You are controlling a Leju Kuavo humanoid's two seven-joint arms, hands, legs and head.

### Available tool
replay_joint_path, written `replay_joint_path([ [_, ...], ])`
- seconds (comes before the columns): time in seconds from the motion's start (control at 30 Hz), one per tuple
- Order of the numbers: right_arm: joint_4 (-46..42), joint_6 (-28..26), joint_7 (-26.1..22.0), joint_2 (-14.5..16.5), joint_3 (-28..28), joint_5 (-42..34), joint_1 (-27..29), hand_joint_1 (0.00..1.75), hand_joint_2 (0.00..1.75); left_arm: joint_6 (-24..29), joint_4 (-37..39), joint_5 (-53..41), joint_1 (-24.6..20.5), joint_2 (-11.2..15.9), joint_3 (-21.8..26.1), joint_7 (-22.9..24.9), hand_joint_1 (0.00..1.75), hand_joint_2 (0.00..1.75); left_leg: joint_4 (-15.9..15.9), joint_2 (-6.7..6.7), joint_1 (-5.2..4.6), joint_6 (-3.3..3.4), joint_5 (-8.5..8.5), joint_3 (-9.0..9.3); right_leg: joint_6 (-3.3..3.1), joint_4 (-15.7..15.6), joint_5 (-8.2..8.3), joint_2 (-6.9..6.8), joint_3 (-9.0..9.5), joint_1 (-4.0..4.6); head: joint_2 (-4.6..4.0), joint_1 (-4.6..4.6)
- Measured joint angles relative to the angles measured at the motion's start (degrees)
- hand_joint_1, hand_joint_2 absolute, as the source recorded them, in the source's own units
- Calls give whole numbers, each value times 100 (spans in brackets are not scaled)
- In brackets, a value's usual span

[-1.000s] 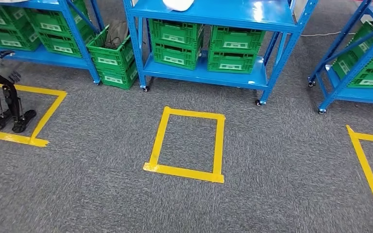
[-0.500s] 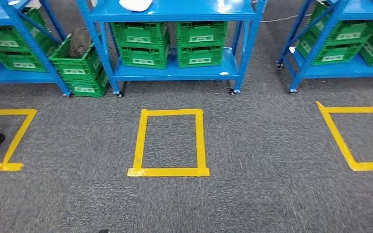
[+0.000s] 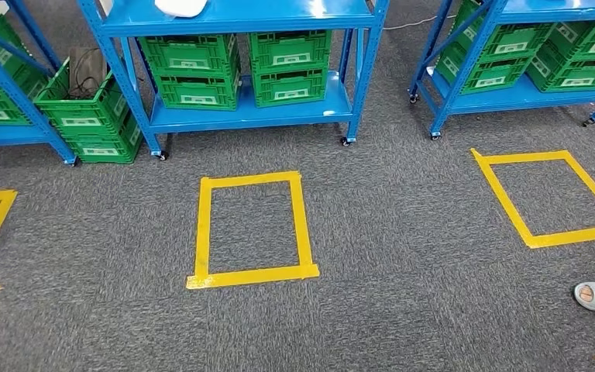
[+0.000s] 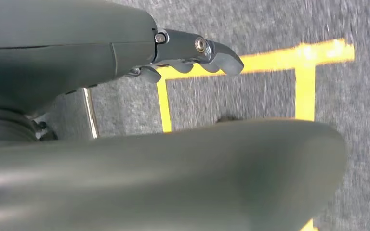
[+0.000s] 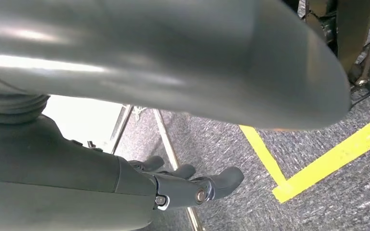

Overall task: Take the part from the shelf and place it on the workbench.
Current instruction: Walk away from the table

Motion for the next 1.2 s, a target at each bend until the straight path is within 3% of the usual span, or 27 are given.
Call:
replay_joint_path([
  [0.13, 0, 0, -2, -4, 4, 0, -8, 0, 0, -2, 2, 2, -6, -1, -5, -21, 0, 0, 1, -1, -15, 33, -8, 12, 15, -52, 9, -1, 35, -8, 0, 88],
  [0.27, 0, 2, -8, -2, 28, 0, -7, 0, 0, 1, 2, 7, -6, 1, -11, -40, 0, 0, 5, 0, -31, 50, -10, 4, 194, -90, 24, -1, 44, -30, 0, 149],
  [0.33, 0, 7, -15, -2, 47, 0, -7, 0, 0, 1, 2, 8, -7, 1, -12, -52, 0, 0, 7, 0, -35, 54, -13, 5, 250, -93, 19, -1, 45, -36, 0, 151],
  [0.7, 0, 14, -26, 1, 96, -2, -6, 0, 0, -21, 2, 62, -7, 3, -23, -91, 0, 0, -9, 0, -23, 52, -12, 21, 270, -88, 13, -1, 41, -23, 0, 132],
  [0.9, 0, 15, -26, 13, 105, -19, -8, 0, 0, -36, 2, 208, -12, 24, -22, -183, 0, 0, -60, 6, -36, 129, 13, 45, 333, -101, 21, -6, 33, -54, 0, 99],
  [0.97, 0, 15, -26, 12, 106, -20, -11, 0, 0, -41, 2, 221, -17, 22, -22, -204, 0, 0, -160, 27, -3, 183, 58, 98, 349, 159, -144, -35, -100, -50, 0, 128],
  [1.07, 0, 15, -26, 15, 111, -22, -7, 0, 0, -43, 2, 244, -10, 25, -22, -220, 0, 0, -186, 66, 9, 210, 56, 115, 363, 1245, -639, -79, -622, -63, 0, 214],
  [1.1, 0, 15, -26, 15, 116, -22, -1, 0, 0, -41, 3, 251, -6, 28, -22, -225, 0, 0, -178, 76, 8, 206, 44, 116, 373, 1490, -693, -88, -740, -72, 0, 225],
  [1.13, 0, 15, -26, 13, 122, -22, 6, 0, 0, -39, 3, 256, -3, 30, -22, -229, 0, 0, -165, 81, 11, 194, 30, 120, 381, 1525, -637, -97, -757, -81, 0, 227],
  [1.2, 0, 14, -26, 4, 133, -22, 15, 0, 0, -38, 4, 261, 0, 25, -22, -236, 0, 0, -124, 78, 27, 146, -16, 140, 383, 951, -277, -119, -478, -100, 0, 249],
])
